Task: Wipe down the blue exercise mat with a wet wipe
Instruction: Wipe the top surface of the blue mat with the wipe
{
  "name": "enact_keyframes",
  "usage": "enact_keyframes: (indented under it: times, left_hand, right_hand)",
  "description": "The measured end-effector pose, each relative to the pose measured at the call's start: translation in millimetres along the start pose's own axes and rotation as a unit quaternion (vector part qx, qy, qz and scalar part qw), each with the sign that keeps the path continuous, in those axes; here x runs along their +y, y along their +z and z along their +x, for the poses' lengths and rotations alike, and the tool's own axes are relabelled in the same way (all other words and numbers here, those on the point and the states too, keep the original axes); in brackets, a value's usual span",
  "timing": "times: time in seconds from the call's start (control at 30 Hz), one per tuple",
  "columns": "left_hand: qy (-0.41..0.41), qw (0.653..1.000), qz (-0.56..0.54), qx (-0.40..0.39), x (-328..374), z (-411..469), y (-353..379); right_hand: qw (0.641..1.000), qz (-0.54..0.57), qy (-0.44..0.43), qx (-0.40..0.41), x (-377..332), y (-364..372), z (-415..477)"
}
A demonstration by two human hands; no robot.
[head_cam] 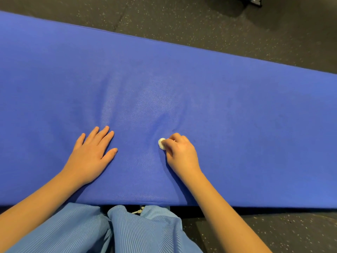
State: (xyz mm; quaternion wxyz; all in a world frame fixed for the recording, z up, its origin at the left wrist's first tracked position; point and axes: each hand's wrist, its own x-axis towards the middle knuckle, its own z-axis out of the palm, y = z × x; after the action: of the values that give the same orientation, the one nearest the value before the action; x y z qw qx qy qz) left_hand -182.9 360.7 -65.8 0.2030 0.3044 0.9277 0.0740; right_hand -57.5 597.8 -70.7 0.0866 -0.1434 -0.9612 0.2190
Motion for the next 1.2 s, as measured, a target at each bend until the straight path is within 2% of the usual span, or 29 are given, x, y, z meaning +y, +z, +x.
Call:
enact_keyframes:
  times: [0.07,0.17,0.23,0.33,0.4,0.47,0.53,0.63,0.67,0.73,0.8,0.87,0.97,1.03,1.07,1.13,1.2]
  left_hand:
    - [0.0,1.0,-0.003,0.004,0.1,-0.6,0.1]
    - [0.002,1.0,-0.005,0.009,0.7,-1.8,-0.3]
    - [0.002,1.0,-0.011,0.012,1.7,-2.5,-1.2]
    - [0.001,1.0,-0.017,0.011,3.4,-3.5,-2.2]
    - [-0.001,1.0,-0.02,0.012,3.2,-3.8,-2.6]
    - [0.0,1.0,-0.022,0.014,3.7,-3.9,-3.4]
    - [0.0,1.0,-0.021,0.015,4.1,-4.3,-3.9]
    - [0.002,1.0,-0.024,0.019,4.8,-4.9,-4.4]
    - [0.002,0.999,-0.025,0.019,4.8,-5.3,-4.2]
    - [0.001,0.999,-0.026,0.018,5.0,-5.7,-3.9]
    - [0.0,1.0,-0.026,0.015,4.1,-4.9,-3.1]
    - [0.003,1.0,-0.022,0.01,2.4,-2.8,-3.1]
    - [0.014,1.0,-0.025,0.008,-1.2,2.5,-5.4]
    - [0.017,0.999,-0.04,0.001,-3.4,12.2,-10.5]
    - [0.019,0.999,-0.044,-0.004,-4.4,18.5,-12.9]
    - [0.02,0.999,-0.045,-0.011,-5.4,31.3,-15.9]
    - [0.027,0.999,-0.038,-0.027,-4.9,40.2,-14.2]
  right_hand:
    - [1.0,-0.012,0.013,0.002,15.8,-3.7,10.5]
    - [0.994,-0.034,0.099,0.027,38.0,-4.6,31.2]
    - [0.99,-0.024,0.121,0.063,30.3,-0.3,36.4]
    - [0.996,-0.008,0.055,0.066,7.2,10.2,29.6]
    - [1.0,-0.006,-0.003,0.023,3.6,11.4,30.1]
    - [1.0,-0.013,-0.011,-0.013,14.1,9.3,46.4]
    - [1.0,-0.015,0.021,0.007,28.6,10.8,66.2]
    - [0.991,0.011,0.109,0.081,28.6,20.1,81.0]
    - [0.989,0.022,0.111,0.092,21.6,24.0,79.4]
    - [0.994,0.041,0.054,0.081,8.5,30.4,69.4]
    - [0.998,0.055,-0.021,0.034,8.1,31.6,60.3]
    - [0.999,0.036,-0.037,0.012,23.9,27.7,66.3]
    - [0.996,-0.008,0.05,0.068,52.3,23.6,89.3]
    - [0.983,0.022,0.151,0.098,57.5,27.7,102.4]
    - [0.98,0.024,0.169,0.102,53.0,31.3,105.4]
    - [0.992,0.012,0.106,0.066,37.3,41.1,101.5]
    - [0.999,0.028,-0.034,-0.031,24.7,41.3,91.5]
